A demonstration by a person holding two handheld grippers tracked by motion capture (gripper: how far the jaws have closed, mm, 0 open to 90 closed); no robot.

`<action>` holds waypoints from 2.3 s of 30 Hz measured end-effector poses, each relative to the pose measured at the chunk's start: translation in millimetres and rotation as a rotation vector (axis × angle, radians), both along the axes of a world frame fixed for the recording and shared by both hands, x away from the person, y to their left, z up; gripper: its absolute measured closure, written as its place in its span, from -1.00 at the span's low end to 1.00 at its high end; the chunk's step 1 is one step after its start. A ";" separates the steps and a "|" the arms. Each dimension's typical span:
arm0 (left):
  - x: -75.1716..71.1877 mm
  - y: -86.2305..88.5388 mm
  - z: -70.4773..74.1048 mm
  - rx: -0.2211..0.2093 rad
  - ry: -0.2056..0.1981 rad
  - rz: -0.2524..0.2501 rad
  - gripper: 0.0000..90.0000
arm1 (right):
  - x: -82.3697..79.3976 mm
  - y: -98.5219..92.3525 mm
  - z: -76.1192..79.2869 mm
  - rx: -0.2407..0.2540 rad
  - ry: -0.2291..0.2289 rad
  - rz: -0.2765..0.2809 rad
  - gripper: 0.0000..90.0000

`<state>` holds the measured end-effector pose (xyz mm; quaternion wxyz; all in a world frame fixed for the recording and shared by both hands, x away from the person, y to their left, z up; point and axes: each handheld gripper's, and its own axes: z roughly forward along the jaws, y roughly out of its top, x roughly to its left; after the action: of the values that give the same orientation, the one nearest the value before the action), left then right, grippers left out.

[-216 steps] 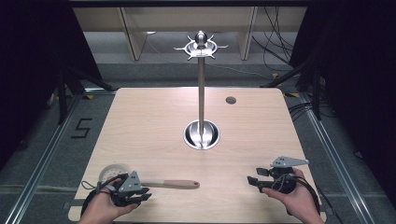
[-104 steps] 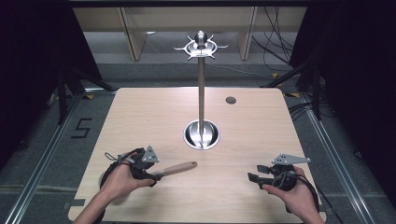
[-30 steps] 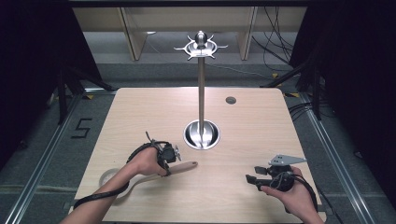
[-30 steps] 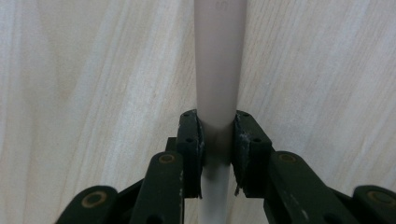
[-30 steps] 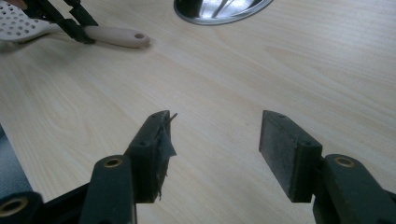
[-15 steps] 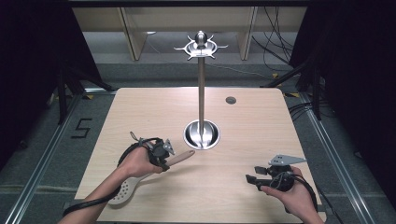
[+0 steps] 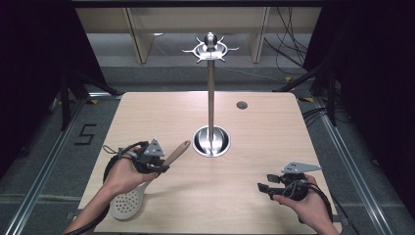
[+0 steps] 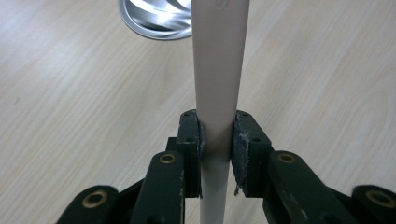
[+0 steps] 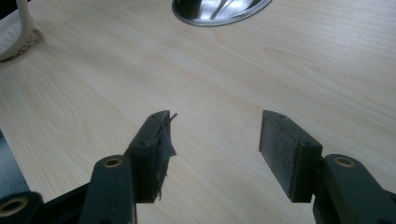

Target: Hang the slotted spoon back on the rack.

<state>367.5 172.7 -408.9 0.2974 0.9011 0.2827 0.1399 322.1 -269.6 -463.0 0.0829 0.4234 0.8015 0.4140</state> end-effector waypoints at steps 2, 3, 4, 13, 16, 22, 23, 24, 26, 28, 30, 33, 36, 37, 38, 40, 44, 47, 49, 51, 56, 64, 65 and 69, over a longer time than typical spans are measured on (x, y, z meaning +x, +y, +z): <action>-1.8 3.4 2.3 -0.029 -0.018 0.021 0.64 | -1.2 1.6 0.0 0.020 0.024 -0.006 -0.02; -3.3 4.8 2.9 -0.051 -0.032 0.038 0.64 | -1.1 1.6 -0.1 0.019 0.023 -0.006 -0.02; -3.4 7.4 4.8 -0.046 -0.041 0.034 0.64 | -1.1 1.6 -0.1 0.019 0.023 -0.005 -0.02; -10.0 19.5 15.3 -0.091 -0.125 0.043 0.64 | -0.4 1.1 0.3 -0.010 0.008 0.001 -0.02; -15.8 18.0 18.4 -0.140 -0.172 0.065 0.64 | -0.6 1.1 0.4 -0.012 0.004 -0.003 -0.02; -21.3 18.9 25.3 -0.156 -0.220 0.077 0.64 | -0.4 0.8 0.3 -0.011 0.006 -0.001 -0.02; -22.0 18.6 25.9 -0.178 -0.230 0.084 0.64 | -0.7 0.8 0.5 -0.013 0.004 -0.003 -0.02; -22.6 18.7 26.6 -0.198 -0.240 0.094 0.64 | -0.6 0.7 0.5 -0.012 0.006 -0.001 -0.02; -24.7 18.3 27.6 -0.247 -0.271 0.116 0.64 | -0.5 0.6 0.5 -0.011 0.009 -0.002 -0.02; -27.4 18.5 29.4 -0.278 -0.297 0.130 0.64 | -0.6 0.6 0.3 -0.015 0.007 -0.005 -0.02; -29.9 19.5 30.9 -0.298 -0.300 0.146 0.64 | -0.5 0.7 0.1 -0.014 0.014 0.000 -0.02; -29.4 21.2 32.8 -0.348 -0.341 0.148 0.64 | -0.8 0.8 0.2 -0.015 0.011 -0.005 -0.02; -29.2 21.6 34.9 -0.385 -0.357 0.164 0.64 | -0.5 0.6 0.0 -0.015 0.015 -0.001 -0.02; -28.5 21.2 36.2 -0.387 -0.352 0.165 0.64 | -1.7 1.7 0.3 -0.006 0.031 -0.008 -0.02; -27.9 20.5 37.4 -0.391 -0.357 0.167 0.64 | -1.5 1.8 0.2 -0.007 0.030 -0.007 -0.02; -26.4 19.1 40.3 -0.394 -0.364 0.159 0.64 | -0.3 0.7 -0.1 -0.022 0.011 0.001 -0.02; -23.9 12.5 48.2 -0.424 -0.387 0.163 0.64 | -0.3 0.4 -0.2 -0.016 0.011 -0.005 -0.03; -21.8 8.0 54.2 -0.437 -0.401 0.157 0.64 | -0.6 0.1 0.1 -0.016 0.016 -0.008 -0.02; -20.1 5.0 58.1 -0.449 -0.410 0.156 0.64 | -0.4 0.1 -0.6 -0.010 0.010 -0.010 -0.03; -19.0 2.6 61.9 -0.451 -0.414 0.159 0.64 | -0.3 -0.6 0.1 -0.015 0.009 -0.014 -0.02; -17.2 -2.2 68.2 -0.469 -0.413 0.174 0.64 | -1.2 -0.5 0.5 -0.001 0.025 -0.019 -0.03; -12.9 -12.2 74.2 -0.482 -0.432 0.187 0.64 | -0.3 -1.3 0.4 -0.016 0.004 -0.013 -0.03; -12.6 -14.0 74.8 -0.483 -0.436 0.191 0.64 | -0.3 -1.4 0.4 -0.017 0.003 -0.013 -0.03; -10.5 -20.7 76.9 -0.487 -0.441 0.201 0.64 | -0.4 -1.4 0.4 -0.016 0.003 -0.013 -0.03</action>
<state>357.0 152.0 -332.0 0.5426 0.7195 0.3240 0.2881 321.8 -271.0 -462.5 0.0879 0.4285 0.8022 0.4062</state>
